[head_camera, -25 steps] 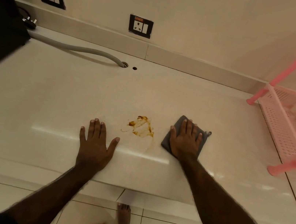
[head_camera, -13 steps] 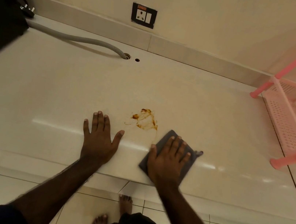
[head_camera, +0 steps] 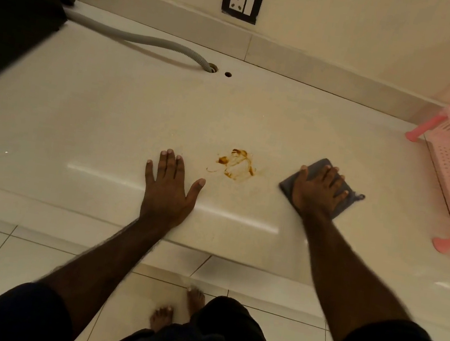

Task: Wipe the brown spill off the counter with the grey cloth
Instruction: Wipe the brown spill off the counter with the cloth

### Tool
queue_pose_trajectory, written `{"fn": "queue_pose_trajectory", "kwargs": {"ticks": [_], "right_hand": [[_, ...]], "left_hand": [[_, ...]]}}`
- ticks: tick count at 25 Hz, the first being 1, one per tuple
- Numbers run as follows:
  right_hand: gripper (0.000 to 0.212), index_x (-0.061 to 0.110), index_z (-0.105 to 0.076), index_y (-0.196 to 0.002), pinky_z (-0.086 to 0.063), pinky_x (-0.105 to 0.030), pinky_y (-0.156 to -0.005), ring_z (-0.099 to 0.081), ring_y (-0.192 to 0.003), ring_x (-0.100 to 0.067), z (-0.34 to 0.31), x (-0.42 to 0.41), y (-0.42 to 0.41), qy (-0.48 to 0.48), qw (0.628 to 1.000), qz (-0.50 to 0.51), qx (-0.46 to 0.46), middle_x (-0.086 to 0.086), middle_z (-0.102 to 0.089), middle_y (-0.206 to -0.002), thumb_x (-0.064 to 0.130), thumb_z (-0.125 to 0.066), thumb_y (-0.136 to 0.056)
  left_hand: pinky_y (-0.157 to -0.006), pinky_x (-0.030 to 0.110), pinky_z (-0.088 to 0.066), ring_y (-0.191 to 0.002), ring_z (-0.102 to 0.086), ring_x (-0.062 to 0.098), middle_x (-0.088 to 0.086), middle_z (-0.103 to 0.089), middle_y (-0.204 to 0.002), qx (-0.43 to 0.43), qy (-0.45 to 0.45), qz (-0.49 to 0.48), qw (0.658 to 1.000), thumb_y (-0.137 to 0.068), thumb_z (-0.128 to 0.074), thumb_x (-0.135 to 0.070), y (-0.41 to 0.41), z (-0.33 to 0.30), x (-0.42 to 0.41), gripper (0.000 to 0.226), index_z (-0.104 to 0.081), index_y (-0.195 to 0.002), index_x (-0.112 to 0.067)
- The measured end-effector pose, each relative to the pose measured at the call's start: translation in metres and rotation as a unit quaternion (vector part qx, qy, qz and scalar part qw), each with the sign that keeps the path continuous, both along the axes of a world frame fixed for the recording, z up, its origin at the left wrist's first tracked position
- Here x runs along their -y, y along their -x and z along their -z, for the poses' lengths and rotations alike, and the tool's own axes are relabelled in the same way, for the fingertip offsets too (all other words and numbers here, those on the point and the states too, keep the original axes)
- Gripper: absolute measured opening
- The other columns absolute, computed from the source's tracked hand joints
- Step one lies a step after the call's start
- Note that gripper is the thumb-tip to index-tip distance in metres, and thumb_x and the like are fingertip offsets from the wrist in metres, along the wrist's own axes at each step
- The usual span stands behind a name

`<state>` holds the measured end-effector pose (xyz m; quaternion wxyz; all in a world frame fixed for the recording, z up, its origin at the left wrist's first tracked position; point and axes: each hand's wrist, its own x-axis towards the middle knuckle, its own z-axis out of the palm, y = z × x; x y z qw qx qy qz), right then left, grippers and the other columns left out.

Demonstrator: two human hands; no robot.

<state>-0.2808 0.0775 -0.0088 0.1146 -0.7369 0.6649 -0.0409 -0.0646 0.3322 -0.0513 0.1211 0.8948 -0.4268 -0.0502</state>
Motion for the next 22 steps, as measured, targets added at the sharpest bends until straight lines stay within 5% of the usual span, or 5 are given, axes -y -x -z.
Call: {"fn": "queue_pose_trajectory", "kwargs": {"ticks": [11, 22], "right_hand": [[0.085, 0.011, -0.003, -0.172, 0.0, -0.064, -0.133, 0.002, -0.167, -0.037, -0.001, 0.045, -0.044, -0.035, 0.974, -0.213, -0.064, -0.013, 0.0, -0.182, 0.067, -0.016, -0.11], [0.08, 0.015, 0.013, -0.17, 0.008, -0.059, -0.134, 0.024, -0.165, -0.027, 0.033, -0.118, 0.016, -0.012, 0.946, -0.322, -0.046, -0.009, 0.022, -0.179, 0.057, -0.011, -0.106]], "left_hand": [[-0.13, 0.055, 0.001, -0.162, 0.006, 0.024, 0.013, -0.004, -0.174, 0.008, 0.021, -0.013, 1.0, -0.103, -0.011, -0.071, 0.0, 0.004, 0.002, 0.088, -0.009, -0.165, -0.009], [-0.13, 0.054, 0.002, -0.162, 0.009, 0.02, 0.01, -0.001, -0.175, -0.001, 0.015, -0.017, 1.0, -0.102, -0.011, -0.072, 0.001, 0.005, 0.003, 0.088, -0.005, -0.165, -0.011]]}}
